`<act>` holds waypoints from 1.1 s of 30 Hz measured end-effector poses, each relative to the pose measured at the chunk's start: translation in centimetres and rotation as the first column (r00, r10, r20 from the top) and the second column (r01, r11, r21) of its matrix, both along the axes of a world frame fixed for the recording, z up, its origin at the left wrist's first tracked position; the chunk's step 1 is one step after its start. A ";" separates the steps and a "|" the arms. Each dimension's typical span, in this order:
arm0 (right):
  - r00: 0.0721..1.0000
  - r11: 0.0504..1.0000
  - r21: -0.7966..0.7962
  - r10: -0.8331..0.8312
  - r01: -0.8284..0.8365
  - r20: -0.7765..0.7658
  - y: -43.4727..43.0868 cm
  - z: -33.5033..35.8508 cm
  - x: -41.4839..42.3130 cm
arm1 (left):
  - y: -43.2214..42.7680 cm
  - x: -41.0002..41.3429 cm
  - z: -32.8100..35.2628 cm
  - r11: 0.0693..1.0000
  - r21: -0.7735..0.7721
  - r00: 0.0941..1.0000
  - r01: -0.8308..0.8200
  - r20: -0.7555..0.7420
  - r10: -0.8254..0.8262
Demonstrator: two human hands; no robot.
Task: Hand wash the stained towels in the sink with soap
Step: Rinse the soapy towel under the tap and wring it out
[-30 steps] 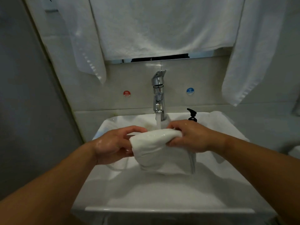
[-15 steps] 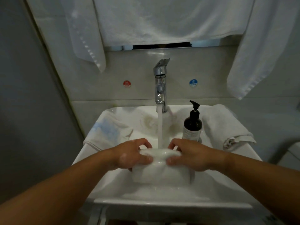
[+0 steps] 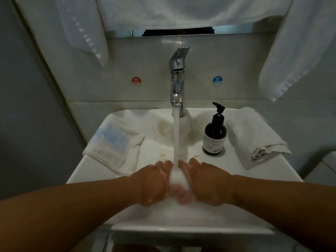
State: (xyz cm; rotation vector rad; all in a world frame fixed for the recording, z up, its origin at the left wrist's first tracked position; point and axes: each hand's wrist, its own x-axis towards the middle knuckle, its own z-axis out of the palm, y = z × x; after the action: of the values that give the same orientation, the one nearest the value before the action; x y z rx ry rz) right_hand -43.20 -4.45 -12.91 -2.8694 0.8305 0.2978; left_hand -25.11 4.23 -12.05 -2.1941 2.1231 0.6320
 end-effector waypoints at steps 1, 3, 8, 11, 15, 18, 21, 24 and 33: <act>0.999 1.000 0.012 -0.014 0.013 0.038 -0.1 -0.1 0.1 | -0.1 0.0 -0.1 1.000 -0.004 1.000 -0.012 0.001 0.012; 0.991 0.998 0.050 -0.046 0.041 0.124 -0.2 0.2 0.4 | -0.2 0.2 -0.1 0.997 -0.062 0.999 -0.042 -0.015 0.041; 0.979 0.998 0.062 -0.008 -0.005 0.205 -0.1 1.3 0.2 | -0.1 0.1 1.4 0.996 -0.080 0.998 -0.029 -0.057 0.025; 0.967 0.930 0.367 -0.098 0.005 0.236 0.2 2.4 0.2 | 0.1 0.9 2.3 1.000 0.010 0.997 0.013 -0.079 -0.012; 0.983 0.924 0.370 -0.149 0.101 0.104 0.4 3.3 0.6 | 0.1 1.8 3.4 1.000 0.021 1.000 0.016 0.002 -0.016; 0.994 0.953 0.297 -0.081 0.055 0.076 0.9 3.8 0.2 | 0.9 1.5 3.0 0.997 0.076 0.990 0.007 -0.142 0.004; 1.000 0.956 0.292 -0.014 0.020 -0.022 2.2 3.1 -0.3 | 2.1 0.8 1.7 0.993 0.096 0.998 0.067 -0.022 -0.065; 1.000 0.984 0.178 0.009 -0.005 -0.023 2.0 1.5 0.0 | 1.9 0.0 1.4 0.982 0.015 0.975 0.187 0.122 -0.188; 0.979 0.979 0.198 -0.088 0.052 0.181 0.1 0.6 0.8 | -0.2 0.7 0.4 0.997 -0.066 0.999 -0.043 -0.002 0.043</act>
State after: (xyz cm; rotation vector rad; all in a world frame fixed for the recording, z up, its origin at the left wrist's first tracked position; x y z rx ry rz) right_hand -42.38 -4.39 -12.35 -2.6323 0.8171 0.0891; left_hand -24.42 4.04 -11.70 -2.2789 2.1324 0.5734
